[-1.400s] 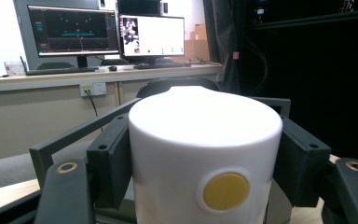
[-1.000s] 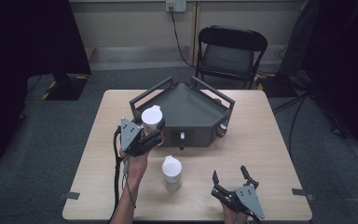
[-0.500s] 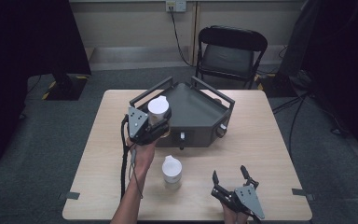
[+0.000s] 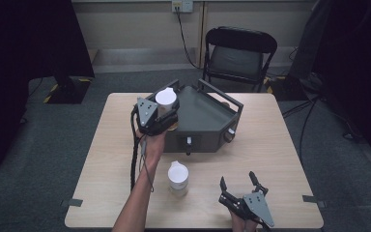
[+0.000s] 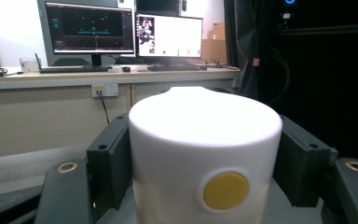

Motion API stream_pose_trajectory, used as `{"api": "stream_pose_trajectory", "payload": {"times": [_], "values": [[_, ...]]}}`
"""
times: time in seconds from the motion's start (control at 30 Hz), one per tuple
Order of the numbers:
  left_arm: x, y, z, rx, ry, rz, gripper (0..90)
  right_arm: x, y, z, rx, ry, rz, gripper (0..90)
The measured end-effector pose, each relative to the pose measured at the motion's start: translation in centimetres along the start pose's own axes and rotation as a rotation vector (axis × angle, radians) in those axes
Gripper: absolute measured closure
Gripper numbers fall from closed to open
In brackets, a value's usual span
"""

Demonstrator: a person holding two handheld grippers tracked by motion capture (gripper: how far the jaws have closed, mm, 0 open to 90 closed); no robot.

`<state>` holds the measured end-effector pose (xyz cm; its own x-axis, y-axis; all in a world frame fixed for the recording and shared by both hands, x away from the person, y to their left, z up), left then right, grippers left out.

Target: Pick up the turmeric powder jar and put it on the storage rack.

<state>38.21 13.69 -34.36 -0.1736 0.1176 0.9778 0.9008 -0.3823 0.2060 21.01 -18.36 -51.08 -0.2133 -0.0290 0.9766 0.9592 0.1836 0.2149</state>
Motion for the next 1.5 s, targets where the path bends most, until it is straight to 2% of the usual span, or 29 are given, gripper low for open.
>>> {"api": "stream_pose_trajectory", "payload": {"times": [0.1, 0.17, 0.2, 0.27, 0.33, 0.5, 0.6, 0.8, 0.9, 0.97, 1.1, 1.5], "values": [[-0.3, 0.7, 0.0, 0.008, 0.016, 0.015, 30.9, 0.0, 0.0, 0.0, 0.001, 0.0, 0.0, 2.8], [-0.5, 1.0, -0.1, 0.017, 0.01, 0.024, 30.8, 0.0, 0.0, 0.0, 0.002, 0.001, 0.0, 2.8], [-0.6, 1.2, -0.3, 0.016, 0.026, 0.029, 30.8, 0.0, 0.0, 0.0, 0.003, 0.002, 0.0, 2.8], [-0.7, 1.4, -0.5, 0.017, 0.033, 0.039, 30.8, 0.0, 0.0, 0.0, 0.004, 0.001, 0.0, 2.8], [-0.8, 1.7, -0.5, 0.011, 0.021, 0.046, 30.8, 0.0, 0.0, 0.0, 0.004, 0.002, 0.0, 2.8], [-1.1, 2.0, -0.7, 0.004, 0.035, 0.058, 30.8, 0.0, -0.1, -0.1, 0.005, 0.001, 0.0, 2.8], [-1.3, 2.1, -0.6, 0.005, 0.02, 0.066, 30.8, 0.0, -0.1, -0.1, 0.005, 0.002, 0.0, 2.8], [-1.4, 2.3, -0.5, 0.001, 0.019, 0.074, 30.8, 0.0, 0.0, -0.1, 0.002, 0.005, 0.0, 2.8], [-1.7, 2.4, -0.7, 0.009, 0.039, 0.085, 30.8, 0.0, -0.1, -0.1, 0.002, 0.004, 0.0, 2.8], [-1.9, 2.4, -0.5, 0.013, 0.018, 0.073, 30.8, 0.0, 0.0, -0.1, 0.002, 0.005, 0.0, 2.8], [-1.9, 2.3, -0.2, 0.01, 0.007, 0.074, 30.8, 0.0, -0.1, -0.1, 0.003, 0.005, 0.0, 2.8], [-2.1, 2.2, 0.1, 0.003, -0.009, 0.063, 30.4, 0.0, 0.0, -0.1, 0.002, 0.004, 0.0, 2.8]]}}
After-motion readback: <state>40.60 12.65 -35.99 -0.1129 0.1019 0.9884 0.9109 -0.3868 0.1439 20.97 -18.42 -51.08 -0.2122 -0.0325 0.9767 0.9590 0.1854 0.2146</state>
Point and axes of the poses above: each handheld gripper's, and its own axes: y roughly forward along the jaws, x roughly out of its top, z roughly to its left, the point moved 8 cm from there along y, roughly forward along the jaws, and after that the axes turned 11 degrees about -z, right-handed, at the moved point
